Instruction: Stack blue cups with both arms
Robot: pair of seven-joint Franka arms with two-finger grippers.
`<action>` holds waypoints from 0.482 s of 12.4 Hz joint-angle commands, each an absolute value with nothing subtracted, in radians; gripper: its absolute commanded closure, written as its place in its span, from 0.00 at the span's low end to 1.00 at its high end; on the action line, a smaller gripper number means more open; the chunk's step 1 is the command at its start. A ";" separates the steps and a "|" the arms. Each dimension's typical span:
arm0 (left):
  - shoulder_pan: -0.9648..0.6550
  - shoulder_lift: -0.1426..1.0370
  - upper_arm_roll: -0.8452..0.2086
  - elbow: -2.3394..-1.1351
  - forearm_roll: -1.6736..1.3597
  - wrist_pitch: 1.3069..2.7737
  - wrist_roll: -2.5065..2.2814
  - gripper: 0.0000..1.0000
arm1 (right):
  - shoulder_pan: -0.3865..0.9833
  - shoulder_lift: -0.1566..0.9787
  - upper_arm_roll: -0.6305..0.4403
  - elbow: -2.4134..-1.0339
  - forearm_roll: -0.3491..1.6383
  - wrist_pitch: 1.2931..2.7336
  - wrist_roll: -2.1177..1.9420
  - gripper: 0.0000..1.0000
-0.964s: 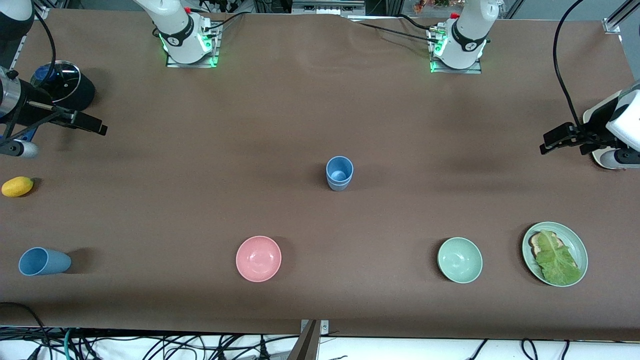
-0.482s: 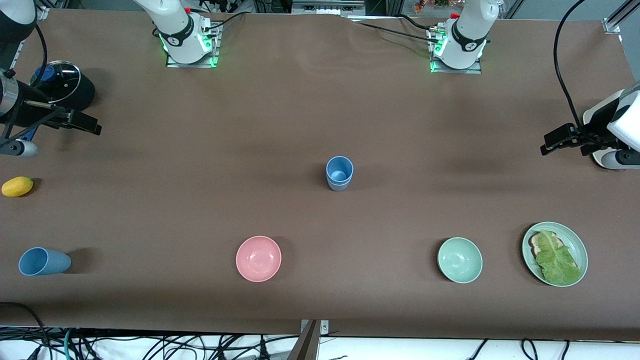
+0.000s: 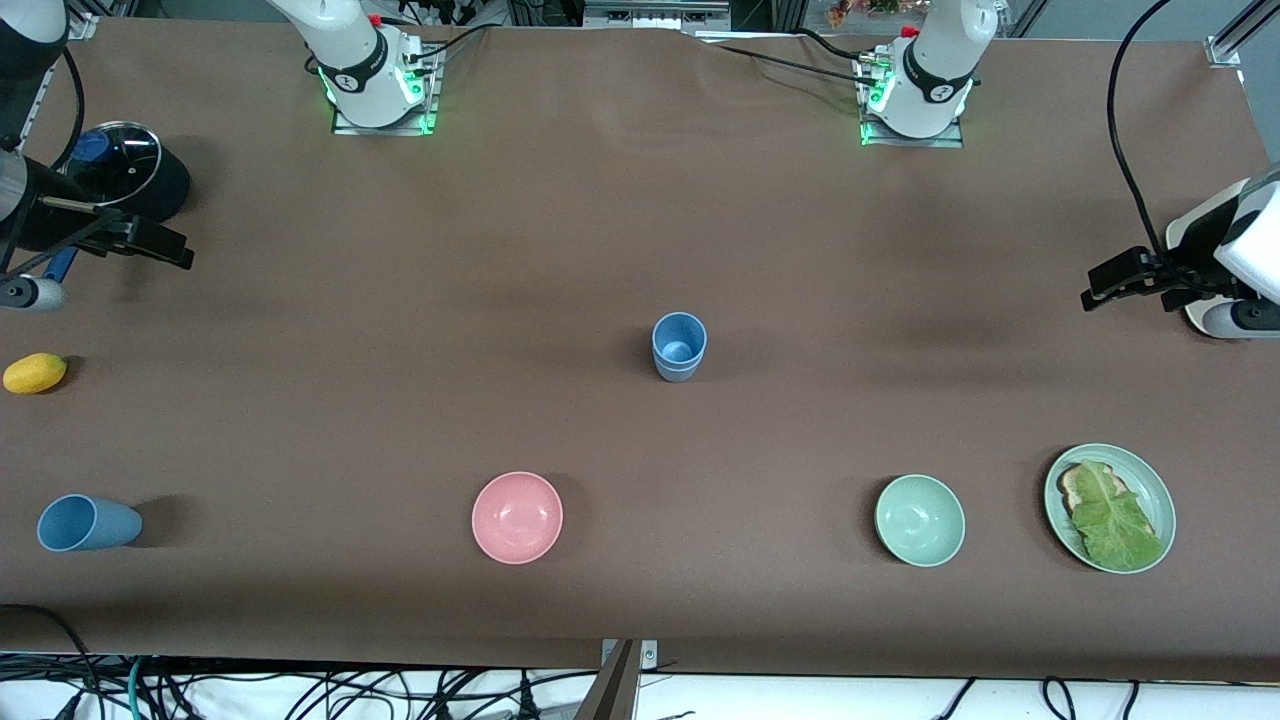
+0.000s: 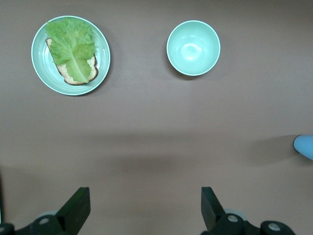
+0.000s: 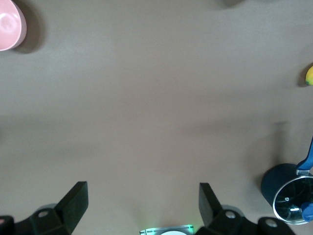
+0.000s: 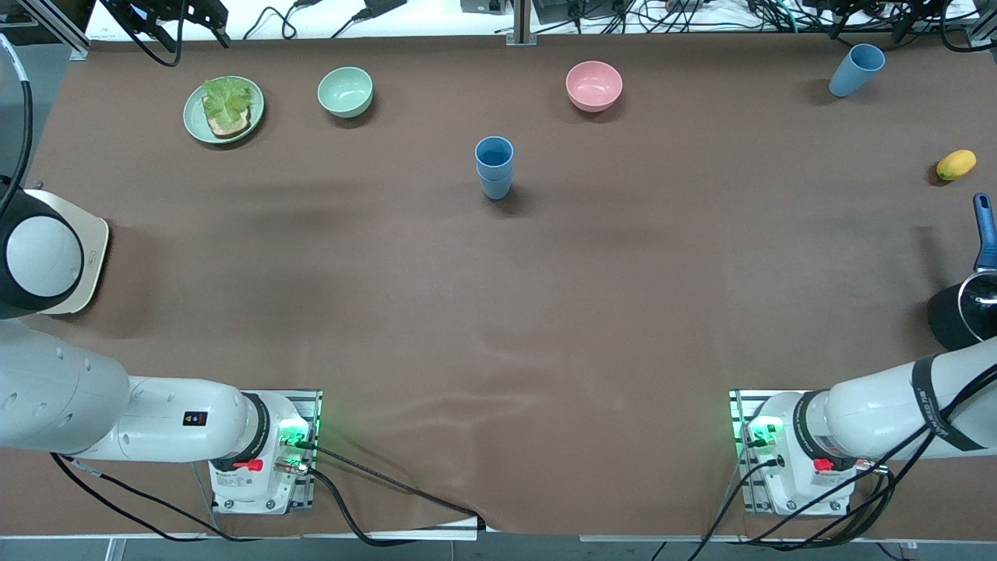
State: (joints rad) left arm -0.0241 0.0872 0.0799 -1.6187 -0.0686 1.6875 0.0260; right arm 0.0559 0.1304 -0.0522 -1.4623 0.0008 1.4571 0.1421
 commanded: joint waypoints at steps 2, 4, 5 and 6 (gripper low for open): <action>-0.028 0.104 0.083 -1.583 -0.044 1.661 0.041 0.00 | 0.055 0.118 -0.051 -1.456 -0.005 1.442 0.130 0.00; -0.029 0.104 0.081 -1.585 -0.044 1.661 0.041 0.00 | 0.057 0.118 -0.049 -1.456 -0.002 1.443 0.133 0.00; -0.029 0.104 0.083 -1.585 -0.044 1.661 0.041 0.00 | 0.057 0.118 -0.049 -1.456 0.000 1.443 0.135 0.00; -0.029 0.104 0.083 -1.585 -0.044 1.661 0.041 0.00 | 0.057 0.118 -0.049 -1.456 0.002 1.443 0.137 0.00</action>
State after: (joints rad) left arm -0.0241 0.0891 0.0799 -1.6187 -0.0686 1.6862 0.0260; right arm 0.0563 0.1303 -0.0518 -1.4607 0.0009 1.4571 0.1421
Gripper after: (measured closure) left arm 0.000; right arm 0.000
